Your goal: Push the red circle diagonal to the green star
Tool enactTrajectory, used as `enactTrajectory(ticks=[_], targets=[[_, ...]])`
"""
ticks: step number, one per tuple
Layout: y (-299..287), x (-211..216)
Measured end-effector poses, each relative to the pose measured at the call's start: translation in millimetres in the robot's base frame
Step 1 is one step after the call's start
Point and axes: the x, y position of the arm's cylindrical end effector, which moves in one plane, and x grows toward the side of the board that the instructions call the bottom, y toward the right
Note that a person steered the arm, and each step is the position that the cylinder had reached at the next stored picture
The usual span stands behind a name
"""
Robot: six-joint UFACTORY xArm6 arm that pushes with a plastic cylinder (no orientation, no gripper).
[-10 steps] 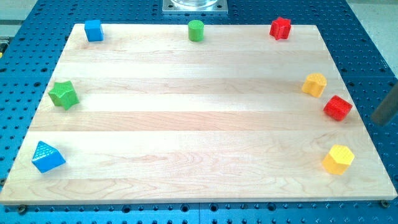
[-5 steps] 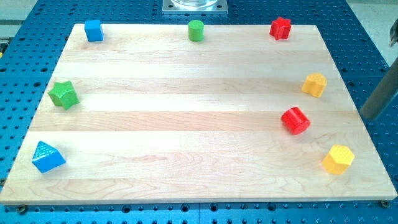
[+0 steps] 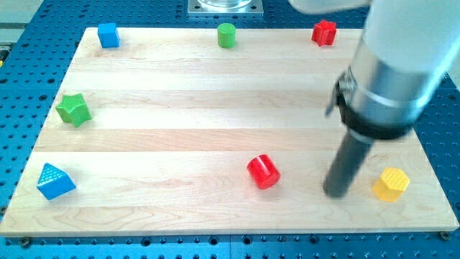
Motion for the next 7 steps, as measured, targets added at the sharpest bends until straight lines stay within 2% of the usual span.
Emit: enactTrajectory(ticks=[1, 2, 3, 4, 5, 7], targets=[[-48.6, 20.4], [-119.3, 21.6], [-158.1, 21.0], [-242.7, 16.0], [-280.8, 7.3], [-329.4, -37.5]])
